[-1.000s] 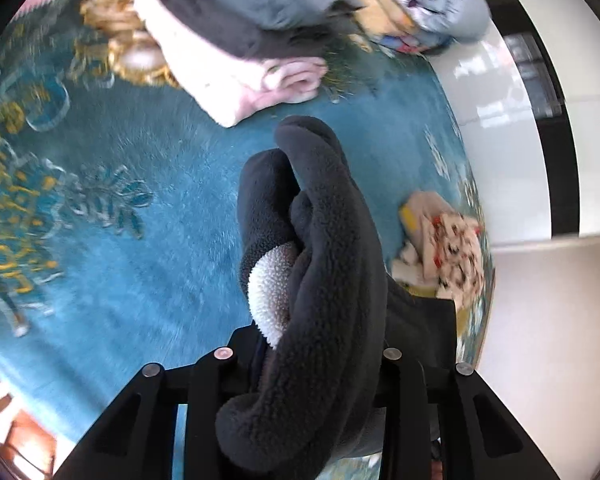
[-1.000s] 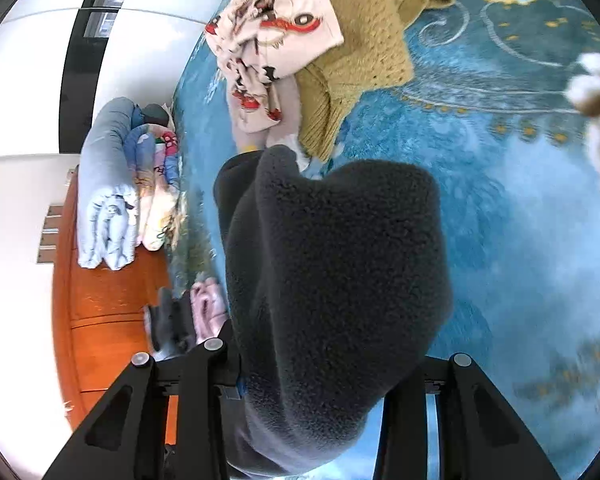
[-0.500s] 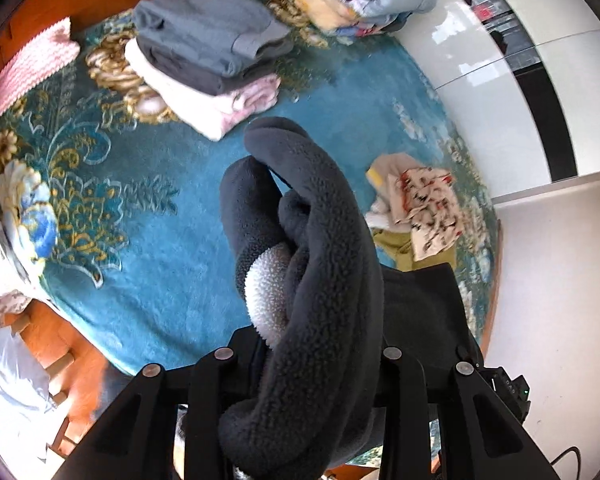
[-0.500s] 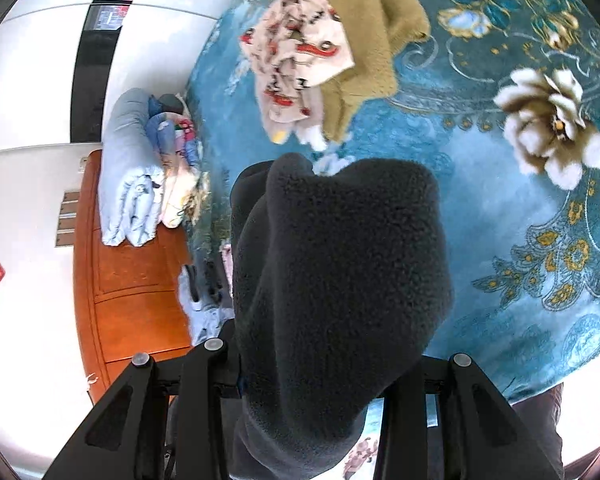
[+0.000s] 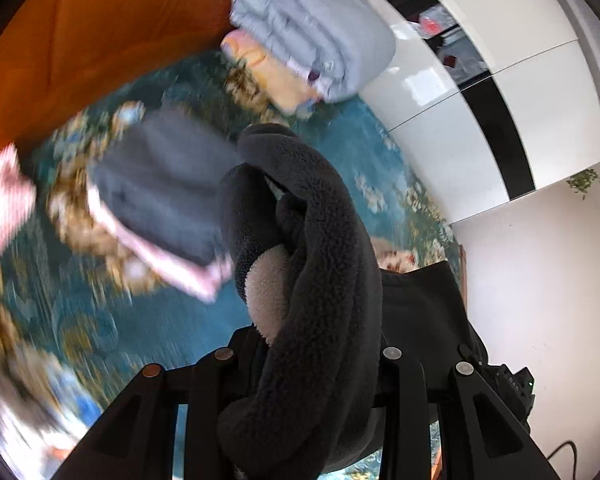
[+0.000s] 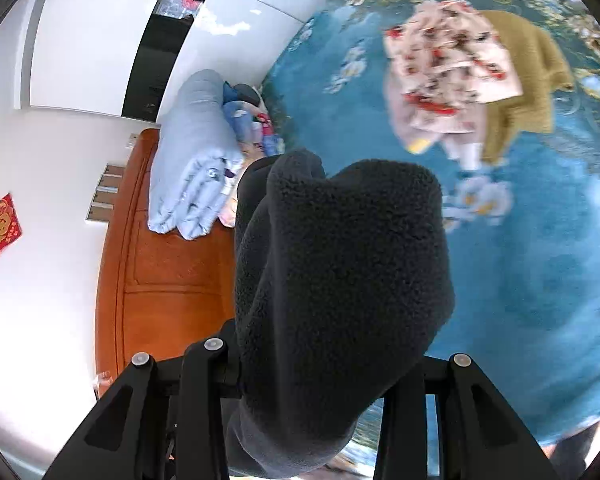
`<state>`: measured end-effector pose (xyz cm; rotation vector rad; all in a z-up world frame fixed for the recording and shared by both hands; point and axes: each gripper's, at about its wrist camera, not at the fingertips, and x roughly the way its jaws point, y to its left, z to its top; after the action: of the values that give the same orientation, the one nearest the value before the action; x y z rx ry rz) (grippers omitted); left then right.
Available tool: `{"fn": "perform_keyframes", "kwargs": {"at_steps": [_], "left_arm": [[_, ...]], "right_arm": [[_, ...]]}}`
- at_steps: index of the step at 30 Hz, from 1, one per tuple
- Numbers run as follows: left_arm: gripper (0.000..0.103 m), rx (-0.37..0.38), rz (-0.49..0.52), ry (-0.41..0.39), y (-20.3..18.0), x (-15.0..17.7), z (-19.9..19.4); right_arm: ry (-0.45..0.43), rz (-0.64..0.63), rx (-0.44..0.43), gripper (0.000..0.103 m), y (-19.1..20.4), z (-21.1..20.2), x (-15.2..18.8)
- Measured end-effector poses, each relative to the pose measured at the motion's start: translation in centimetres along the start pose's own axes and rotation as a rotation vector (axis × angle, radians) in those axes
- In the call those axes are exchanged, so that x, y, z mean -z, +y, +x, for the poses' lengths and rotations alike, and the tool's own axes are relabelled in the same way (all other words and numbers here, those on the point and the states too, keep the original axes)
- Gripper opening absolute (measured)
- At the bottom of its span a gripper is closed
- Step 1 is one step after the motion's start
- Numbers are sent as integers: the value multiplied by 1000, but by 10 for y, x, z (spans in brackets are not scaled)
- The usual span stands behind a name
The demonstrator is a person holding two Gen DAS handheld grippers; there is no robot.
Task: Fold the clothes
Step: 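Carry the folded jacket with both grippers toward the pink clothes stack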
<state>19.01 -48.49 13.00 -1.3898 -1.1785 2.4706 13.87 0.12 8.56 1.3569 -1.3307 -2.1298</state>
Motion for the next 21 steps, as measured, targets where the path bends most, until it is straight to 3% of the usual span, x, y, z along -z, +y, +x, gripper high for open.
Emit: {"fn": "perform_keyframes", "kwargs": {"at_steps": [5, 10, 14, 18, 21], "left_arm": [[37, 18, 118, 10, 47, -129, -1], [37, 48, 184, -7, 113, -205, 25], [37, 5, 67, 45, 204, -212, 87], [38, -36, -61, 129, 279, -180, 139], [39, 52, -161, 115, 307, -159, 147]], "right_arm": [[-36, 0, -40, 40, 81, 91, 18], [-65, 1, -51, 40, 108, 181, 46], [4, -20, 70, 41, 79, 260, 77], [64, 75, 152, 41, 20, 303, 104], [57, 117, 115, 42, -1, 302, 111]]}}
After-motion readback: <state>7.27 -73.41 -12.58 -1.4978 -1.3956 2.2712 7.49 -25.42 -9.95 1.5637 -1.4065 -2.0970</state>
